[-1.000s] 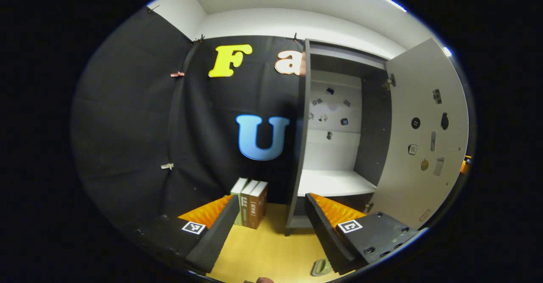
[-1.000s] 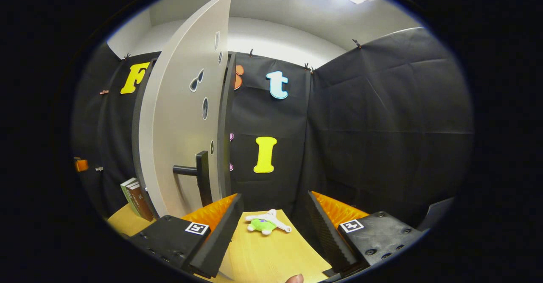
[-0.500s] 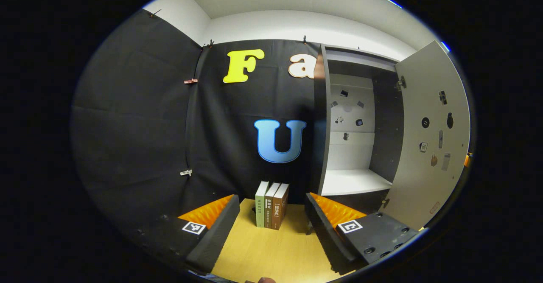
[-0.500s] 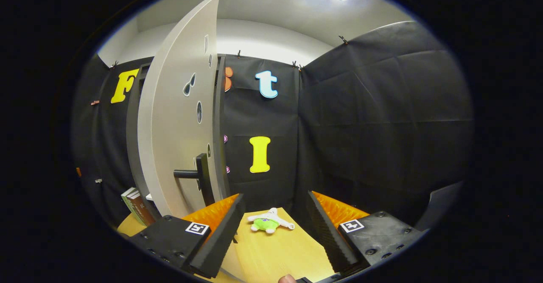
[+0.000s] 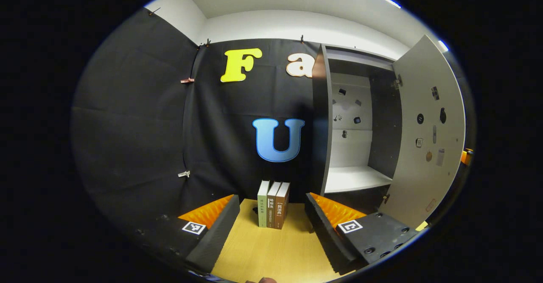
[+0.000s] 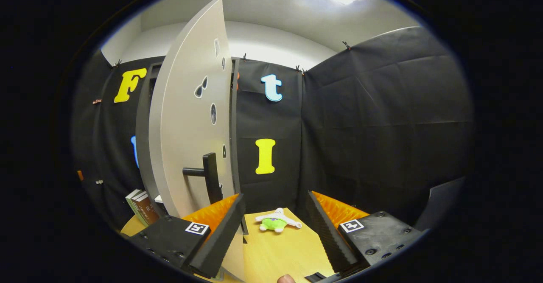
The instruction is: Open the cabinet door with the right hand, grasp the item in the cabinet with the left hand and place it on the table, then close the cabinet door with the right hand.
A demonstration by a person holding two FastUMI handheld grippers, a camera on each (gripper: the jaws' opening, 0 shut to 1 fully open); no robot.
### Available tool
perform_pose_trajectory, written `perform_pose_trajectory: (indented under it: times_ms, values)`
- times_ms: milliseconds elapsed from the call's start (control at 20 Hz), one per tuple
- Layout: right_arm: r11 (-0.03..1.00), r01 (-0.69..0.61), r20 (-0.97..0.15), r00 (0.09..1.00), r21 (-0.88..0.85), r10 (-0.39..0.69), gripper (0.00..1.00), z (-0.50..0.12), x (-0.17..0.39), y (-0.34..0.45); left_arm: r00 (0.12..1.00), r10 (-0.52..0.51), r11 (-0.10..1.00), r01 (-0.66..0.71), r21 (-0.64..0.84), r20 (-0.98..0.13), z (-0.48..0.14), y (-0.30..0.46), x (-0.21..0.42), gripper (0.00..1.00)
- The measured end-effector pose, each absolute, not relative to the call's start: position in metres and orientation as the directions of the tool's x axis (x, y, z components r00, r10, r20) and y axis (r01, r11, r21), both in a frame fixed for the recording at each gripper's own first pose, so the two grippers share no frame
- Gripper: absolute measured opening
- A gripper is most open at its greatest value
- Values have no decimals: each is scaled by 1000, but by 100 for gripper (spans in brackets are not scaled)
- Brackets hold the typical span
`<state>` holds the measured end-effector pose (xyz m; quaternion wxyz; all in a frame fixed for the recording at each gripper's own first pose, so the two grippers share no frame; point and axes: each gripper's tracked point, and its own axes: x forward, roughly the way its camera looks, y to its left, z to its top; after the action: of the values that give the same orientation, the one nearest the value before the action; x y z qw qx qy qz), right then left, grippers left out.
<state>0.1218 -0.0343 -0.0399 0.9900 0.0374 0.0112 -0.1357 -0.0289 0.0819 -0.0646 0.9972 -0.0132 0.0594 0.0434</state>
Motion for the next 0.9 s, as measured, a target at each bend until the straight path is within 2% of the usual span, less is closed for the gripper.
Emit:
perform_pose_trajectory:
  times_ms: [900]
  values:
    - [993,80,-35,996,82,-78,96,-40,157,95,990,13,999,-17,-27,-141,-83,87,-15,97]
